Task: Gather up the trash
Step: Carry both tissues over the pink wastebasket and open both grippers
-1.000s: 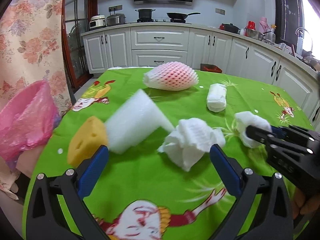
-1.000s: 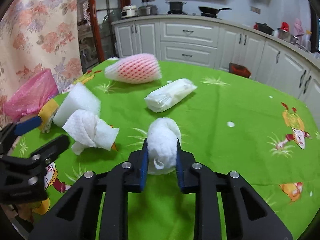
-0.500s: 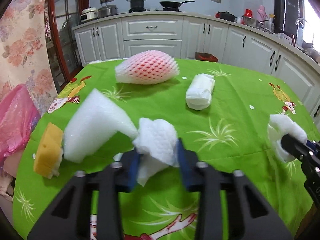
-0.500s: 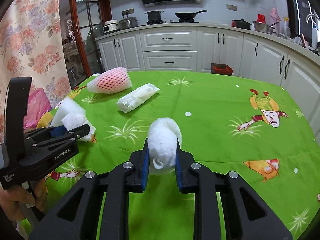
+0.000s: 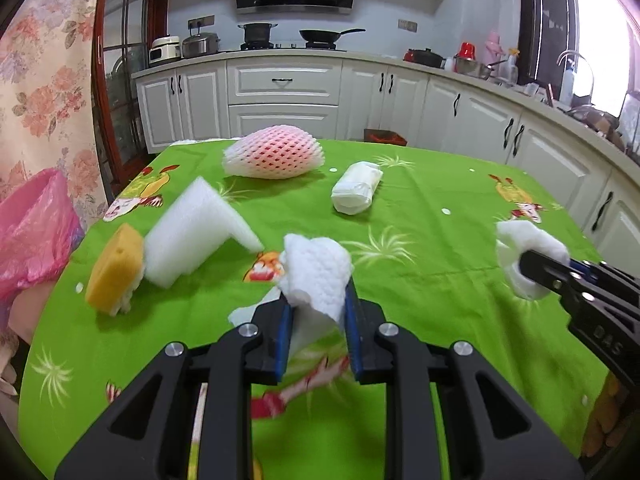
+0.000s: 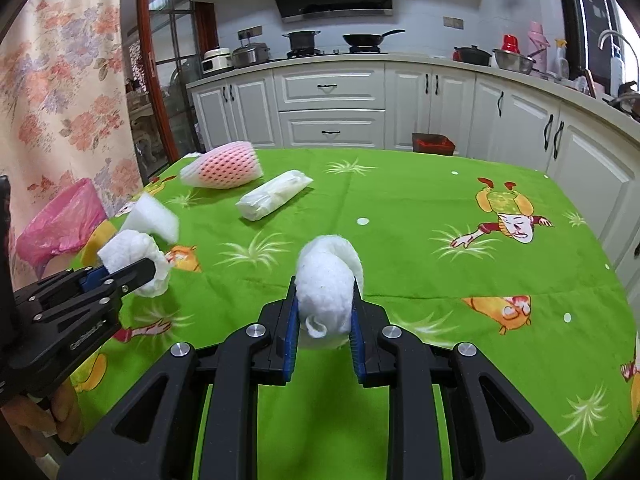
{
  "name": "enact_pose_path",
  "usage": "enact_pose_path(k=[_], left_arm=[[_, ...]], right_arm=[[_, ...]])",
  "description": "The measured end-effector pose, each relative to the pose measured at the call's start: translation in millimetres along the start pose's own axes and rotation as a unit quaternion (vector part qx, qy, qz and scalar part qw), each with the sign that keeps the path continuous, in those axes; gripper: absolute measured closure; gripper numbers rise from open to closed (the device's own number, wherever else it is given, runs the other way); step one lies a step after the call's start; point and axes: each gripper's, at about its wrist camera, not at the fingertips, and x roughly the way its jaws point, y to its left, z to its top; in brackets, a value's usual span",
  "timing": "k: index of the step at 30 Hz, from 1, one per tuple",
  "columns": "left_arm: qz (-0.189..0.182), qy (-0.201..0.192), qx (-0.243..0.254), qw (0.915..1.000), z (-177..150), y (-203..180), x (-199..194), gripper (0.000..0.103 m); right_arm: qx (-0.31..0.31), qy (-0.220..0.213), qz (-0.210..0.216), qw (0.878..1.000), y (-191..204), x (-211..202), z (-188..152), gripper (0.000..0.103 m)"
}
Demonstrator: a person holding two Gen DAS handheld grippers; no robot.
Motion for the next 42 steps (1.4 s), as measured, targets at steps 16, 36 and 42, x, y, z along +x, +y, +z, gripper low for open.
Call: enact_pose_path(k=[16,36,42], left_arm=[[0.048,-0.035,0.012,0.9982,-46.0,75.3,-81.0,0.080],[0.156,-0.057,-0.059,0.9844,-46.0,212.9,-136.3,0.080],[0.183,-0.075,-0.067,0.9780,-14.0,262.3,-149.0,0.077]], right_arm=[[-0.080,0.025,0.074,0.994,114.9,4.6,-14.8,0.081],[-0.203,0.032,0.193,0.959,268.4,21.1,8.5,0.080],[-0.212,0.015,0.235,0.948,316.1,37.6,45.7,0.080]])
